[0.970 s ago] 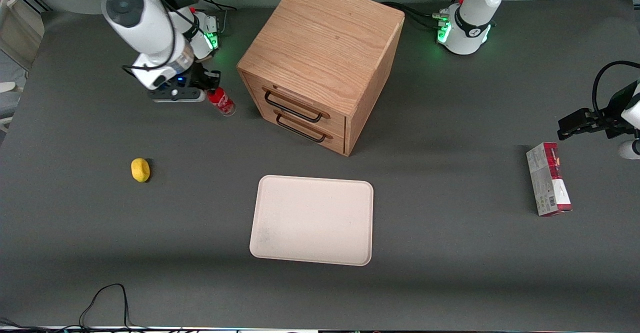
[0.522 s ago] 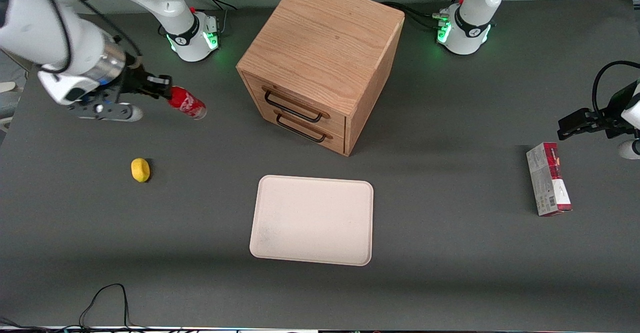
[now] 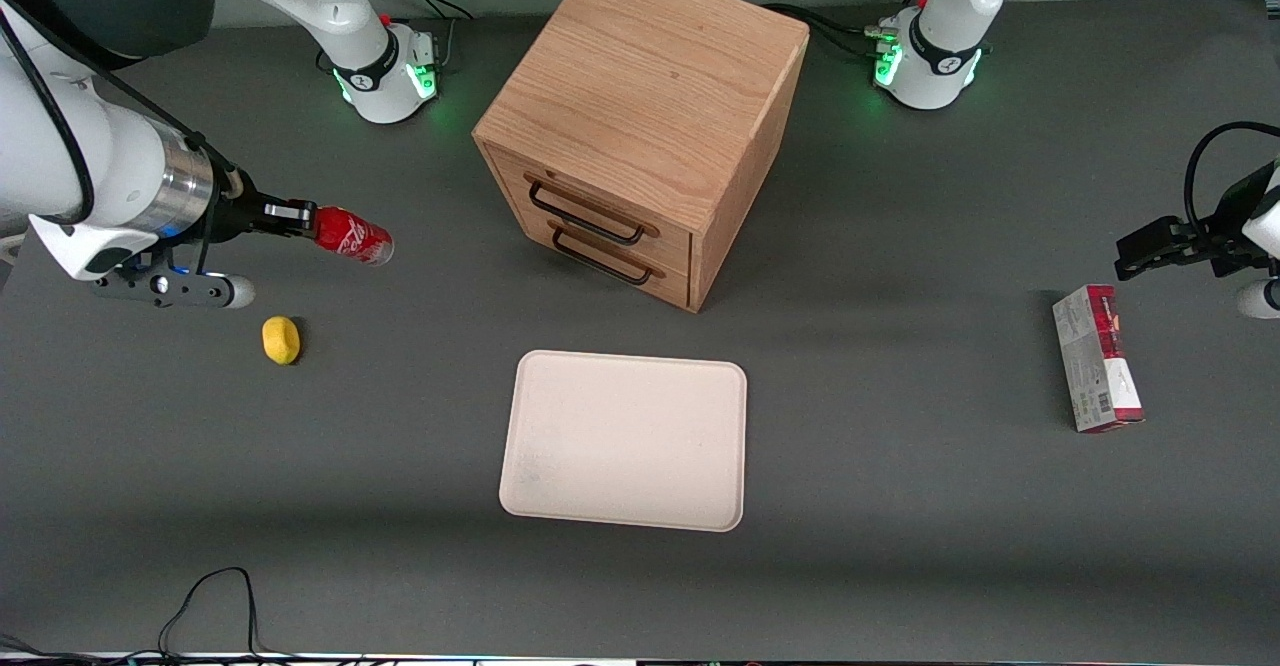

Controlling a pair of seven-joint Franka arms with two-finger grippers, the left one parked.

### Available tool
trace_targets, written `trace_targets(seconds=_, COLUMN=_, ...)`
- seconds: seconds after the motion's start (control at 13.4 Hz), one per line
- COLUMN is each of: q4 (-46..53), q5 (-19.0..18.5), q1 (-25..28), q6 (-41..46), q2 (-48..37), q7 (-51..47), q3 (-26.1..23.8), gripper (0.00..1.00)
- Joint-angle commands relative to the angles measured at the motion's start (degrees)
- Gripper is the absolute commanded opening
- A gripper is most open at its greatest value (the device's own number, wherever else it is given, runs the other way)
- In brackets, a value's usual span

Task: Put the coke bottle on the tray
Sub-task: 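Lift the bottle and carry it over the cream tray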

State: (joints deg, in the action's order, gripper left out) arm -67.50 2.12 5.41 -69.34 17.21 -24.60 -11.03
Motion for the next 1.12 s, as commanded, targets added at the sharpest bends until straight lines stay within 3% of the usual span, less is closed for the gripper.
trace_targets(seconds=0.0, q4=11.03, q5=-0.71, q1=0.39, q6=2.11, q2=8.15, q7=-3.85, q3=-0.49, gripper=0.0)
trace_targets(seconds=0.15, q4=16.59, q5=-0.71, q1=1.01, q6=-0.69, q2=15.54, q7=-9.04, q3=-0.75, gripper=0.0)
trace_targets(seconds=0.37, q4=17.31, q5=-1.41, q1=3.9, q6=-12.71, q2=21.44, q7=-17.99, q3=-0.58, gripper=0.0)
trace_targets(seconds=0.6, q4=17.57, q5=-6.59, q1=8.03, q6=-23.18, q2=27.15, q7=-27.75, q3=-0.58, gripper=0.0)
trace_targets(seconds=1.04, q4=17.57, q5=-10.73, q1=11.2, q6=-32.87, q2=33.5, q7=-33.67, q3=-0.4, gripper=0.0)
